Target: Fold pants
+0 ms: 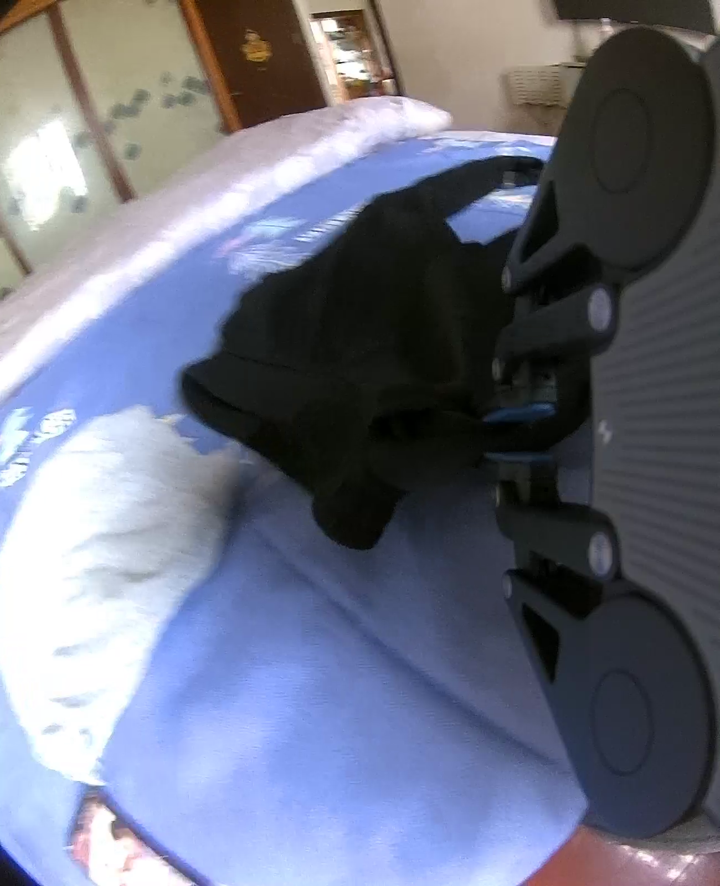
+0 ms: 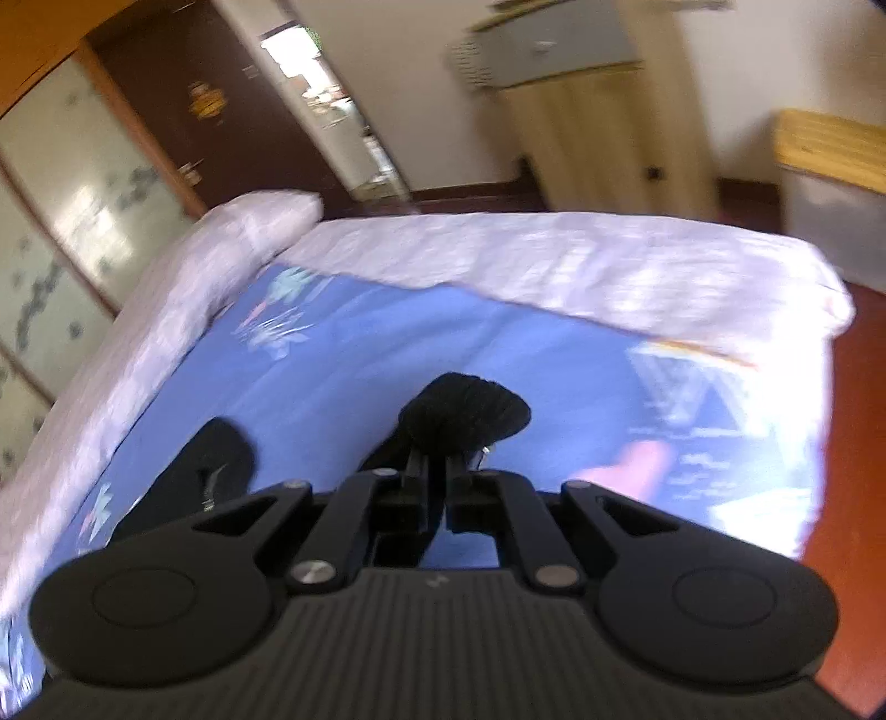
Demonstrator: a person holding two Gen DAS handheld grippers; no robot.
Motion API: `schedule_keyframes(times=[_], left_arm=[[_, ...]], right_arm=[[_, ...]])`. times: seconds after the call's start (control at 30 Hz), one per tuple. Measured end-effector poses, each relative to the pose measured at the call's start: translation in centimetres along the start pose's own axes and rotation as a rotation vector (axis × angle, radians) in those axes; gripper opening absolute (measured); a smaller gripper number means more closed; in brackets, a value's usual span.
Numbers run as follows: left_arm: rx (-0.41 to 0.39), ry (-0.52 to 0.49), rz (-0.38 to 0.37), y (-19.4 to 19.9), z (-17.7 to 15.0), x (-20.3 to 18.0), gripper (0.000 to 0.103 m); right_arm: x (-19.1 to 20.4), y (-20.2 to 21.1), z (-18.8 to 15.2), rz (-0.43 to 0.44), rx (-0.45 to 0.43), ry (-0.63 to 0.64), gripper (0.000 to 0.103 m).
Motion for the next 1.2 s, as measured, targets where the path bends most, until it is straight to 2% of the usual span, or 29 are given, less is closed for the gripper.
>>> schedule_keyframes(times=[0.03, 0.07, 0.1, 0.17, 0.2, 0.23, 0.27, 0.33, 0.4, 0.43, 0.47, 0.53, 0.6, 0.67, 0.73, 0.77, 0.87, 1.03, 1.13, 1.2], left_arm=[[0.019, -0.005, 0.007, -0.6, -0.7, 0.3, 0.011], [0.034, -0.022, 0.045, -1.5, -1.4, 0.8, 0.013], [0.049, -0.036, 0.094, -2.2, -2.0, 1.3, 0.020], [0.087, -0.066, 0.219, -3.4, -3.2, 2.7, 0.021], [0.085, -0.081, 0.221, -3.3, -3.4, 2.9, 0.025], [0.083, -0.085, 0.202, -2.9, -3.5, 3.0, 0.029], [0.075, -0.081, 0.191, -2.1, -3.4, 3.2, 0.038], [0.025, -0.073, 0.188, -0.2, -2.7, 3.9, 0.040], [-0.022, -0.047, 0.171, 2.0, -1.5, 4.7, 0.039], [-0.042, -0.032, 0.155, 2.8, -0.9, 5.0, 0.039], [-0.066, -0.022, 0.141, 3.7, -0.2, 5.2, 0.039], [-0.104, -0.034, 0.137, 4.7, 1.4, 4.7, 0.039], [-0.134, -0.059, 0.144, 5.0, 3.5, 3.2, 0.039], [-0.148, -0.084, 0.119, 4.3, 5.4, 1.1, 0.039], [-0.152, -0.103, 0.091, 3.1, 6.9, -1.2, 0.039], [-0.148, -0.118, 0.073, 2.2, 7.5, -2.5, 0.039], [-0.131, -0.175, 0.052, -1.2, 8.4, -6.3, 0.039], [-0.060, -0.242, 0.029, -7.3, 8.3, -10.9, 0.040], [-0.031, -0.268, 0.023, -11.1, 8.8, -12.4, 0.040], [-0.027, -0.279, 0.015, -13.2, 9.1, -13.0, 0.040]], right_arm=[[-1.6, -0.1, -0.3, -0.023, 0.016, -0.009, 0.008], [-3.0, -0.5, -1.1, -0.049, 0.050, -0.015, 0.008], [-4.4, -1.1, -2.1, -0.075, 0.099, -0.026, 0.009], [-6.7, -2.1, -4.2, -0.121, 0.183, -0.059, 0.010], [-7.1, -1.7, -4.6, -0.093, 0.158, -0.081, 0.011], [-7.3, -1.0, -4.7, -0.078, 0.142, -0.102, 0.017], [-7.6, -0.3, -4.5, -0.075, 0.128, -0.116, 0.033], [-7.9, 1.5, -3.9, -0.139, 0.043, -0.120, 0.054], [-7.4, 3.5, -2.7, -0.247, -0.091, -0.078, 0.054], [-6.6, 4.2, -2.3, -0.277, -0.142, -0.046, 0.053], [-5.8, 4.7, -1.8, -0.270, -0.164, -0.023, 0.051], [-3.2, 5.0, -1.2, -0.194, -0.161, 0.011, 0.050], [0.2, 4.4, -0.9, -0.075, -0.121, 0.041, 0.050], [4.5, 3.3, -1.1, 0.081, -0.053, 0.061, 0.050], [8.7, 1.4, -1.7, 0.197, 0.023, 0.085, 0.050], [10.5, 0.1, -1.9, 0.228, 0.054, 0.092, 0.050], [14.9, -4.9, -2.6, 0.298, 0.167, 0.050, 0.050], [19.2, -13.3, -4.0, 0.336, 0.342, -0.101, 0.051], [21.0, -17.8, -4.3, 0.355, 0.394, -0.213, 0.052], [21.1, -19.0, -4.9, 0.363, 0.428, -0.321, 0.052]])
Point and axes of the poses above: each gripper's, at about its wrist camera, not at the fingertips, and y roughly against the way its jaws point, x to its left, z to its top, the point moved 8 cm from there along -y, roughly the way its jaws point, and after that the axes turned 1 degree about x, right-handed, at the moved point
